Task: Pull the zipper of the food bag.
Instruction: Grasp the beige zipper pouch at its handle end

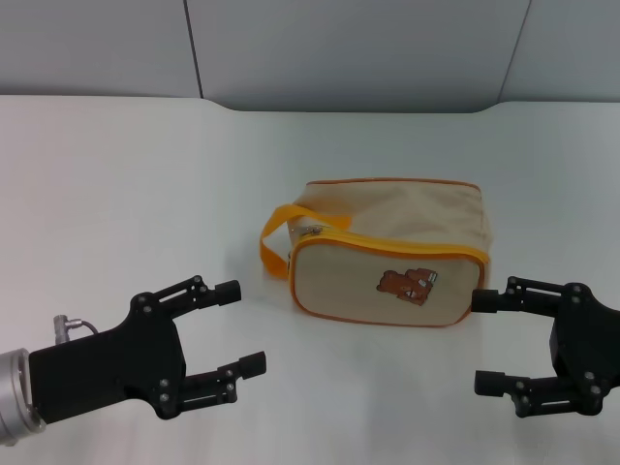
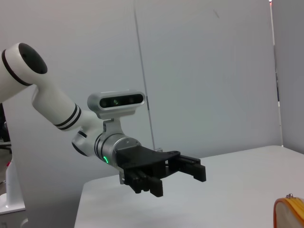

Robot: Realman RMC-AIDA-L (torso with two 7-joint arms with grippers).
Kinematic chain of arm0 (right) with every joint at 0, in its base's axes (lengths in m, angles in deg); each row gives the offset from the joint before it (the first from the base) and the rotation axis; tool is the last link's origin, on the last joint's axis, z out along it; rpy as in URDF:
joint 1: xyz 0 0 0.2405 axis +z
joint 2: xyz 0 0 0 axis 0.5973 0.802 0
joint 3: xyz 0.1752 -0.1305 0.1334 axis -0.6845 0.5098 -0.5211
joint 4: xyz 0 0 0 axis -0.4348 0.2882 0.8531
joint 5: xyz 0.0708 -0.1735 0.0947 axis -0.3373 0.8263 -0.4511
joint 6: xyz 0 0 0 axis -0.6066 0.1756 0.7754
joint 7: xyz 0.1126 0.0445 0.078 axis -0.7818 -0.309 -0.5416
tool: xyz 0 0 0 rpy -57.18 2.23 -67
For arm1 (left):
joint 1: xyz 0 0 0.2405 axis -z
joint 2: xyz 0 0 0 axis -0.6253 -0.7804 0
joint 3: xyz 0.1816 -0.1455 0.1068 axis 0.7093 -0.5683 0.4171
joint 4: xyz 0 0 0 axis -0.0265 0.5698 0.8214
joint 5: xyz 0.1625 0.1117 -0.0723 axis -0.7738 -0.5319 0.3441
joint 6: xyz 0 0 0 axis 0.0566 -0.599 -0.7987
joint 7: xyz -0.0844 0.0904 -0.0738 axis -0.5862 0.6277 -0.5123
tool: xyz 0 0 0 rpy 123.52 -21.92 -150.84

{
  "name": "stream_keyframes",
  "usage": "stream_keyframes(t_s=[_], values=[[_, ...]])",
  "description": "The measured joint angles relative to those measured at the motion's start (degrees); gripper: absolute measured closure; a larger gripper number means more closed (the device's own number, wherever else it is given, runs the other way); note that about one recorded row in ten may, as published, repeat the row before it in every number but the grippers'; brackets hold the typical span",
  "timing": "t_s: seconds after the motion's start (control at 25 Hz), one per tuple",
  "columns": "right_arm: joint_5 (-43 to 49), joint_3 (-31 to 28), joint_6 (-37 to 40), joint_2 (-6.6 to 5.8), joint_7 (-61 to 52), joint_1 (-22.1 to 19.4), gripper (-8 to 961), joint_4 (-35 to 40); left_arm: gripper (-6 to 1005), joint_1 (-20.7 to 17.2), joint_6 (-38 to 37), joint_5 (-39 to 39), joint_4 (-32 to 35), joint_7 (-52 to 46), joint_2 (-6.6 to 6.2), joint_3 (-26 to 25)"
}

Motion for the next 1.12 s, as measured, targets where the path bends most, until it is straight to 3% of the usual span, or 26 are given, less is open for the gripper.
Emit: stream_keyframes(t_s=[0.36, 0.4, 0.44, 0.56, 0.6, 0.76, 1.12], values=[[0.0, -0.07, 0.38, -0.06, 0.03, -0.11, 115, 0.0, 228, -0.06, 3.44, 1.05, -2.58, 2.17, 0.11, -0.47], [-0.13, -0.15, 0.51, -0.16, 0.03, -0.29, 115, 0.0, 231, 0.24, 9.12, 3.24, -6.04, 2.57, 0.17, -0.5], [-0.13, -0.15, 0.51, -0.16, 0.03, -0.29, 116, 0.0, 235, 0.24, 9.12, 3.24, -6.04, 2.57, 0.17, -0.5], [-1.0, -0.24, 0.57, -0.29, 0.03, -0.82, 116, 0.0, 245, 1.17, 20.0, 6.85, -13.02, 5.42, 0.27, -0.51], [-1.36, -0.24, 0.68, -0.33, 0.03, -1.15, 116, -0.01, 249, 2.02, 27.0, 8.86, -17.41, 7.55, 0.44, -0.53], [-1.41, -0.23, 0.74, -0.38, 0.04, -1.58, 116, -0.01, 262, 3.33, 34.4, 10.78, -21.87, 8.91, 0.61, -0.79], [-1.47, -0.23, 0.54, -0.27, 0.03, -2.45, 115, 0.0, 293, 6.65, 42.27, 10.92, -25.26, 8.64, 0.69, -2.58]])
